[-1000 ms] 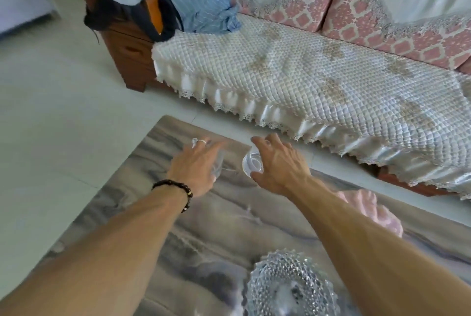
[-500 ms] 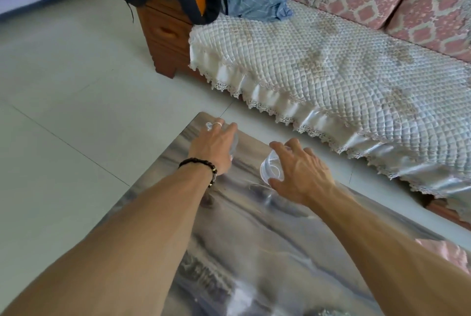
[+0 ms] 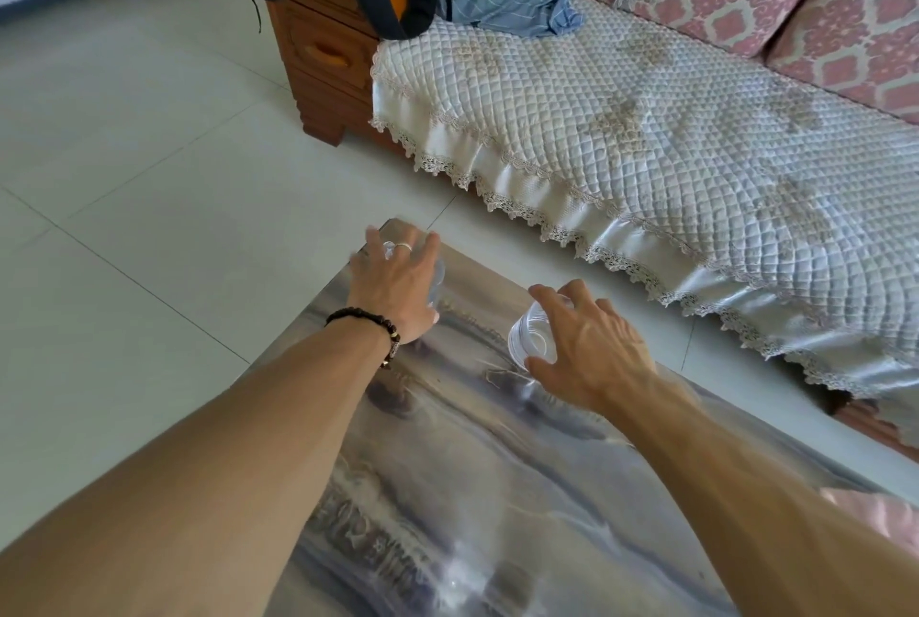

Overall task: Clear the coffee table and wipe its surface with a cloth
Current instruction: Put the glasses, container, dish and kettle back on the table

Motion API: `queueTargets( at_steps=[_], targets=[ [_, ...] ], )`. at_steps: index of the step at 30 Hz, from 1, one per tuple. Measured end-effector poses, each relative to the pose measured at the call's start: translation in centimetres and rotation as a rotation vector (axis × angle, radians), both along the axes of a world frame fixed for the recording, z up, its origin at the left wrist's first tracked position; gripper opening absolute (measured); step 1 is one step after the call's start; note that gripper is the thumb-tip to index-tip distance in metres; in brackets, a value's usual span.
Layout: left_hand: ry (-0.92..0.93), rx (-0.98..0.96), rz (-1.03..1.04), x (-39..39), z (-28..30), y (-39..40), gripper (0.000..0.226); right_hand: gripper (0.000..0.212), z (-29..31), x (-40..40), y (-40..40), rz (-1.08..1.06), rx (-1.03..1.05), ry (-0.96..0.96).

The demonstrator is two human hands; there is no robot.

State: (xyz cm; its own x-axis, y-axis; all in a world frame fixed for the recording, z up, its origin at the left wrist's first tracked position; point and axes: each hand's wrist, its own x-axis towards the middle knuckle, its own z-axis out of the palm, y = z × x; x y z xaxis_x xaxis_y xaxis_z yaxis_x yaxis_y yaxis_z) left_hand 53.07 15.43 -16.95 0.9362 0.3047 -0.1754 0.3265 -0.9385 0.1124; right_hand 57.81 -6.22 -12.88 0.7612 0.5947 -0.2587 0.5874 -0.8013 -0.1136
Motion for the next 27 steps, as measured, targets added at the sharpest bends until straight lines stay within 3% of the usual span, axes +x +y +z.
queueTargets(
  at_steps=[4,9,17,27],
  targets=[
    [-0.152,0.158,-0.163,-1.8,0.6,-2.8,0.076,0.077,0.2,-0.7,-2.1,-0.023,-0.038,0.023],
    [-0.130,0.063,-0.329,-4.6,-0.3,-7.4,0.066,0.075,0.1,-1.5,-5.4,-0.080,-0.111,0.044],
    [-0.084,0.027,-0.360,-7.0,-1.8,-9.7,0.065,0.073,-1.5,-2.3,-7.5,-0.104,-0.113,0.074],
    [-0.134,0.031,-0.388,-8.6,-0.4,-12.5,0.064,0.094,-0.2,-2.6,-8.4,-0.113,-0.093,0.095]
  ],
)
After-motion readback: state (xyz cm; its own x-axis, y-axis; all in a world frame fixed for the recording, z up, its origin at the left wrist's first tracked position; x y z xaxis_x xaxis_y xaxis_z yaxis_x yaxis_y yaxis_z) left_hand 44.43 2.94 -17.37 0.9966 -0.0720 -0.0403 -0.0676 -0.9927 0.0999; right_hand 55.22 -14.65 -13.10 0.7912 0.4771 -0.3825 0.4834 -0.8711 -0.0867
